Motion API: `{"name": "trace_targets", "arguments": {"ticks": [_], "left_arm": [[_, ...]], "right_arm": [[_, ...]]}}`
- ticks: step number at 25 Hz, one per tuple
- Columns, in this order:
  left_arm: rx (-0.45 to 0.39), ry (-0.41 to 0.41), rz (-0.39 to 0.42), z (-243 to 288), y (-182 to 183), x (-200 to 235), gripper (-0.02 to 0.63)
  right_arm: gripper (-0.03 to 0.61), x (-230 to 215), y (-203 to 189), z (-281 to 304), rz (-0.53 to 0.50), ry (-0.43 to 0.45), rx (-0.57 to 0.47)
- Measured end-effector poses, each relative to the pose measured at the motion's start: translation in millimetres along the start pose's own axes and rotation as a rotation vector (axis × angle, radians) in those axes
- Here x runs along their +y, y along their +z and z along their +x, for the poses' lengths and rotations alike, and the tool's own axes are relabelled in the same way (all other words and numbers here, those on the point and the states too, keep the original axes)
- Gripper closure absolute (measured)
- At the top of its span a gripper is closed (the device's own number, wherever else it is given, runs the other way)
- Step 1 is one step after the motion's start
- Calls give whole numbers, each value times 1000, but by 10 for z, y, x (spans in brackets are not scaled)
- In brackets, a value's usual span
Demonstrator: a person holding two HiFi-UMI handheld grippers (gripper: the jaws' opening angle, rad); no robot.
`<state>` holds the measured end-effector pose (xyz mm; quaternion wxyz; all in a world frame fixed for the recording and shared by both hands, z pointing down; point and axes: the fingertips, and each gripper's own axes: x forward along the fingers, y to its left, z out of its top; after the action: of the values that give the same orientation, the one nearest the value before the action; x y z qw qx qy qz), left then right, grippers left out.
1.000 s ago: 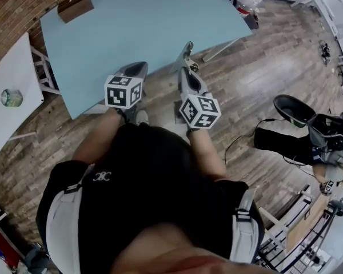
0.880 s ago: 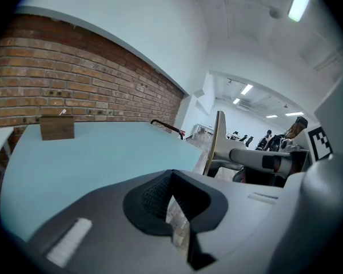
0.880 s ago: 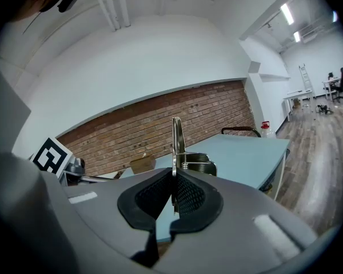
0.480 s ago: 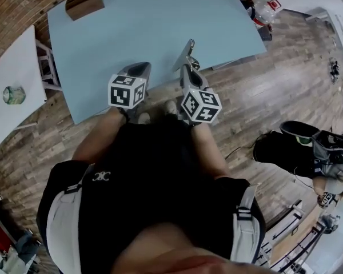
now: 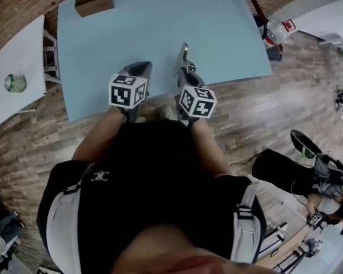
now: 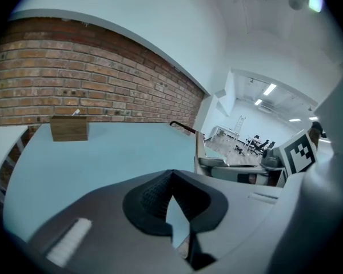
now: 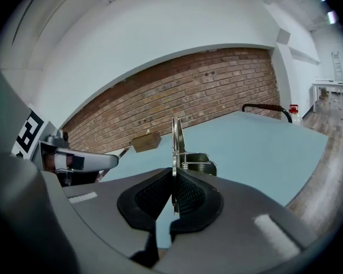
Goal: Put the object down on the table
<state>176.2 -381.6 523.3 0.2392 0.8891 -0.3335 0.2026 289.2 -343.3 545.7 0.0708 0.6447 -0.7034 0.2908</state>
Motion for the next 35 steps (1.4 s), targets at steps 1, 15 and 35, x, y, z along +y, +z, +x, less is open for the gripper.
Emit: {"name": "trace_targets", "arguments": {"ticks": [1,15,35], "left_arm": [[3,8,-3,5,-17,13,615],[34,70,-36,137,-55,172,614],[55,142,-83,131,-141,345,614]], "right_arm": [[561,-14,-36,49,-2,5,19],[560,-197,-316,558,-20,39,195],[560,-350,-500,866,-22,45,274]]}}
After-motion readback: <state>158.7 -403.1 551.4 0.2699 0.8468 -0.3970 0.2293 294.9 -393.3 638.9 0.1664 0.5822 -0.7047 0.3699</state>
